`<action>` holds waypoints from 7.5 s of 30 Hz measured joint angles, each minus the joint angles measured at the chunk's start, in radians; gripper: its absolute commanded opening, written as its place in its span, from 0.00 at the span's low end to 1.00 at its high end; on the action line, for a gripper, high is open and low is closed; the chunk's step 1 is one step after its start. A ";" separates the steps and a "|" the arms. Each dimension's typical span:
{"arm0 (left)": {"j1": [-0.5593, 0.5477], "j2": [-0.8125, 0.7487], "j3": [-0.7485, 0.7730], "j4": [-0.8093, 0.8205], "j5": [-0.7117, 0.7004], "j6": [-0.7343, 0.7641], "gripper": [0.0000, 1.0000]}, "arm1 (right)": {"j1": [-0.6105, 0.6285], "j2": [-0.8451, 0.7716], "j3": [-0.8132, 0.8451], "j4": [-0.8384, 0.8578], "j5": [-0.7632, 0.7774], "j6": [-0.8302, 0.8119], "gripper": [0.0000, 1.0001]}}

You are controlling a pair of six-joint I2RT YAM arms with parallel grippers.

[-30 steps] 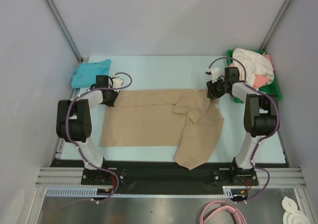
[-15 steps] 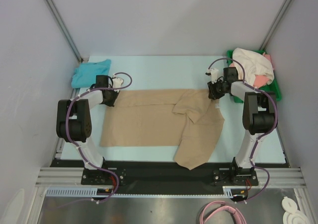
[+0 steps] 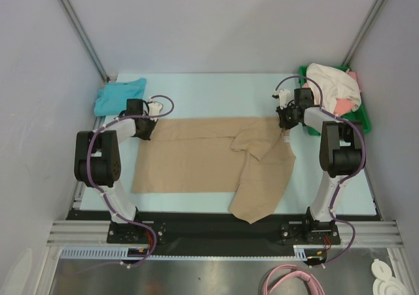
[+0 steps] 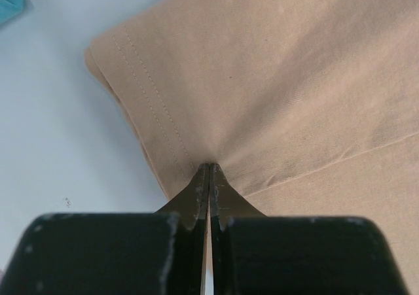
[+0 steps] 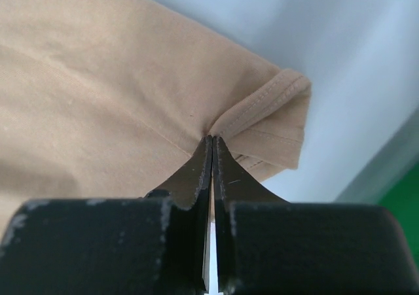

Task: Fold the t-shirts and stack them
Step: Fold the tshirt

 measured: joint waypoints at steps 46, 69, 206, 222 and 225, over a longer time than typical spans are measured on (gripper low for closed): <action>-0.051 -0.363 -0.299 0.104 0.043 -0.045 0.02 | 0.159 -0.633 -0.541 -0.107 -0.235 -0.481 0.43; -0.051 -0.336 -0.307 0.132 0.086 -0.045 0.02 | 0.269 -0.436 -0.539 0.093 -0.060 -0.455 0.43; 0.080 0.339 0.529 -0.238 0.095 -0.183 0.00 | -0.105 0.244 0.378 -0.248 -0.167 0.077 0.05; 0.080 0.399 0.636 -0.300 0.097 -0.185 0.01 | -0.104 0.372 0.581 -0.303 -0.160 0.081 0.00; 0.080 0.433 0.692 -0.322 0.101 -0.188 0.00 | -0.103 0.405 0.634 -0.316 -0.159 0.081 0.00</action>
